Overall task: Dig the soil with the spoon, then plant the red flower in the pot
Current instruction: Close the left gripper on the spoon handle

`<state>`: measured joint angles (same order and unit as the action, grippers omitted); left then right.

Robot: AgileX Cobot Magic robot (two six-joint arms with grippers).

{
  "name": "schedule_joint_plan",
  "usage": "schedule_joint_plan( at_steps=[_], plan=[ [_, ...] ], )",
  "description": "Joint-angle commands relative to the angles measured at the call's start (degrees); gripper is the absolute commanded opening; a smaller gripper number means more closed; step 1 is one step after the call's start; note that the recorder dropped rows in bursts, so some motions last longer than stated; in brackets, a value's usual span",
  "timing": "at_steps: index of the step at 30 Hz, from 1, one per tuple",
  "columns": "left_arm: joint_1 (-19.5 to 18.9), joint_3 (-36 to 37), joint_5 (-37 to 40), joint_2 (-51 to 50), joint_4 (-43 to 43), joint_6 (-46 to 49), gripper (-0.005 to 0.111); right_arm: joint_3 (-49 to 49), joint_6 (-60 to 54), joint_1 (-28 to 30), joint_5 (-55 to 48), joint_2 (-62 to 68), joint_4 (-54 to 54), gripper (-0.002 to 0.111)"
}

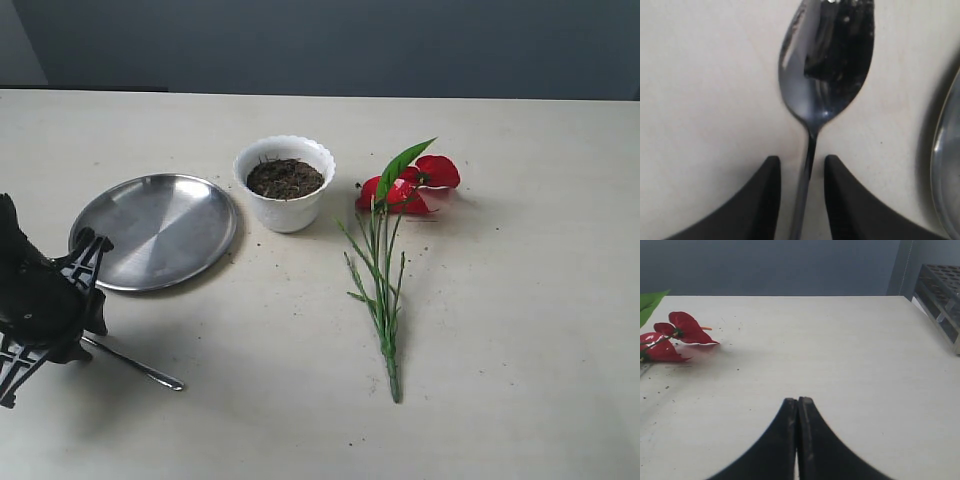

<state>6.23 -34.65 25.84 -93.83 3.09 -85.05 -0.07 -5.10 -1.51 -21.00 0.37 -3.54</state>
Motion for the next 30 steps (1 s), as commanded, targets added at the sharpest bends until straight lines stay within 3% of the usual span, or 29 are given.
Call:
schedule_joint_plan(
  at_steps=[1, 9, 15, 30],
  plan=[
    [0.3, 0.3, 1.4, -0.9, 1.1, 1.6, 0.030, 0.1, -0.1, 0.1, 0.2, -0.4, 0.1, -0.001],
    [0.3, 0.3, 1.4, -1.6, 1.3, 1.7, 0.030, 0.1, -0.1, 0.1, 0.2, -0.4, 0.1, -0.001],
    [3.0, 0.3, -2.9, -3.1, 3.2, 1.7, 0.030, 0.1, -0.1, 0.1, 0.2, -0.4, 0.1, -0.001],
    [3.0, 0.3, 4.0, -3.2, 1.9, 1.7, 0.025, 0.1, -0.1, 0.1, 0.2, -0.4, 0.1, -0.001]
  ],
)
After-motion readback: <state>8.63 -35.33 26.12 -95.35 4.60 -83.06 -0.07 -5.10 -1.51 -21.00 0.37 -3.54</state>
